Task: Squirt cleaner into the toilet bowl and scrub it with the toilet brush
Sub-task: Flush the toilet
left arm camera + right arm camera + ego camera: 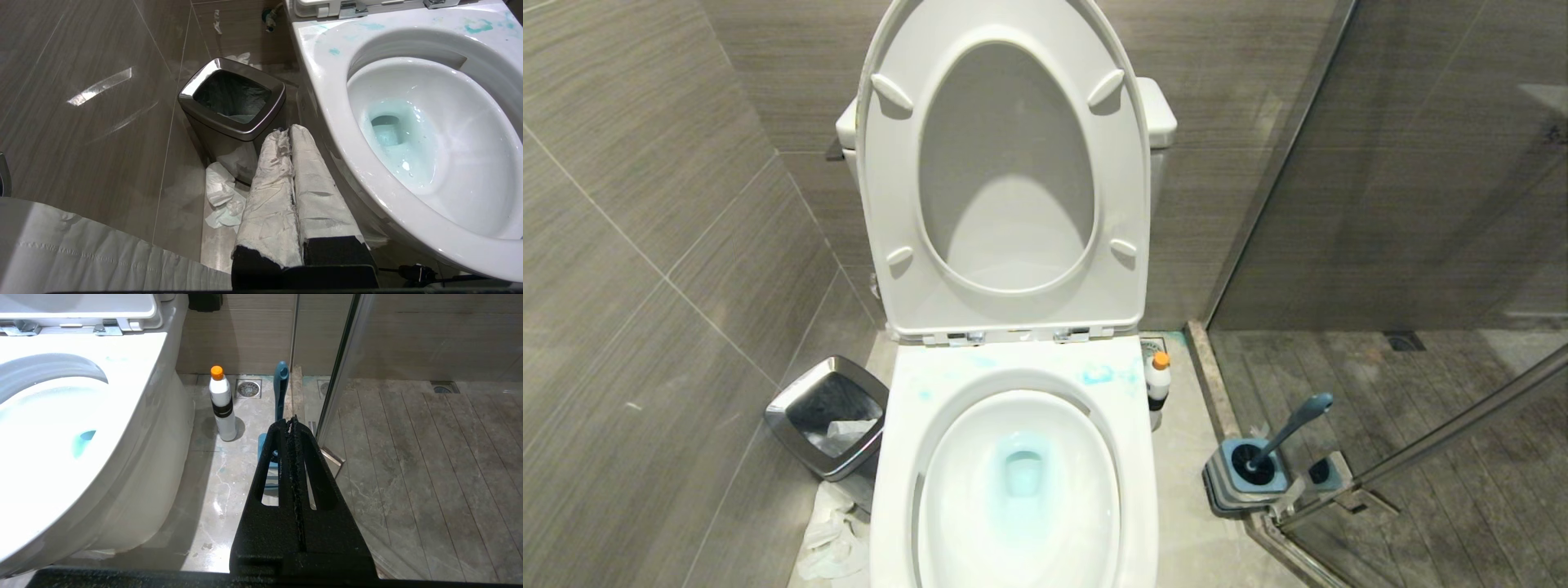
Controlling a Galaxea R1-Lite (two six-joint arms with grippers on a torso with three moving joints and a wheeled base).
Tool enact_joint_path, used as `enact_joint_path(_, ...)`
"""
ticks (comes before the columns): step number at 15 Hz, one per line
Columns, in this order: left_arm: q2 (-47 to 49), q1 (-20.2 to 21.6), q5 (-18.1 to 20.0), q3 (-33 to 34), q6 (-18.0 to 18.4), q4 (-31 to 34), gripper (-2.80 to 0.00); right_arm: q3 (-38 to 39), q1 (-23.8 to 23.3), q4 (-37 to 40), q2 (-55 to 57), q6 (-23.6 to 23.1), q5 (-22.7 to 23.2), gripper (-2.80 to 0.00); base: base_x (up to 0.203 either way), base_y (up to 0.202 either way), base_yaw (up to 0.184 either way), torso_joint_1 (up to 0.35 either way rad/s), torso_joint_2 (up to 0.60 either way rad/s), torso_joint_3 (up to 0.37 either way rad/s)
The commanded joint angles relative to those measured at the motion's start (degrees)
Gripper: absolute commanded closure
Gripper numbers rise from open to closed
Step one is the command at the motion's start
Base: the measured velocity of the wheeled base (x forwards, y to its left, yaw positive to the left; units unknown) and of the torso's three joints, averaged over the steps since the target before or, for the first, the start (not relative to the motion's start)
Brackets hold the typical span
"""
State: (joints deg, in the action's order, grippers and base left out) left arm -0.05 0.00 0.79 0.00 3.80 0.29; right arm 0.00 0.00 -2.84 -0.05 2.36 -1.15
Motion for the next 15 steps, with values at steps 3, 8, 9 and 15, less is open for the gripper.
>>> enact_joint_path(3,0.05,0.0,0.0,0.05,0.24,0.0,0.0,1.14,0.0,-0.06,0.05,0.01,0.0,0.0,0.0,0.0,0.0,0.0,0.0,0.0)
enact_joint_path(8,0.06,0.0,0.0,0.0,0.24,0.06,0.0,1.23,0.0,-0.06,0.05,0.01,0.0,0.0,0.0,0.0,0.0,0.0,0.0,0.0)
enact_joint_path(9,0.05,0.0,0.0,0.03,0.24,0.06,0.0,1.14,0.0,-0.06,0.05,0.01,0.0,0.0,0.0,0.0,0.0,0.0,0.0,0.0)
enact_joint_path(15,0.05,0.0,0.0,0.0,0.33,0.06,0.0,1.18,0.0,-0.06,0.05,0.01,0.0,0.0,0.0,0.0,0.0,0.0,0.0,0.0)
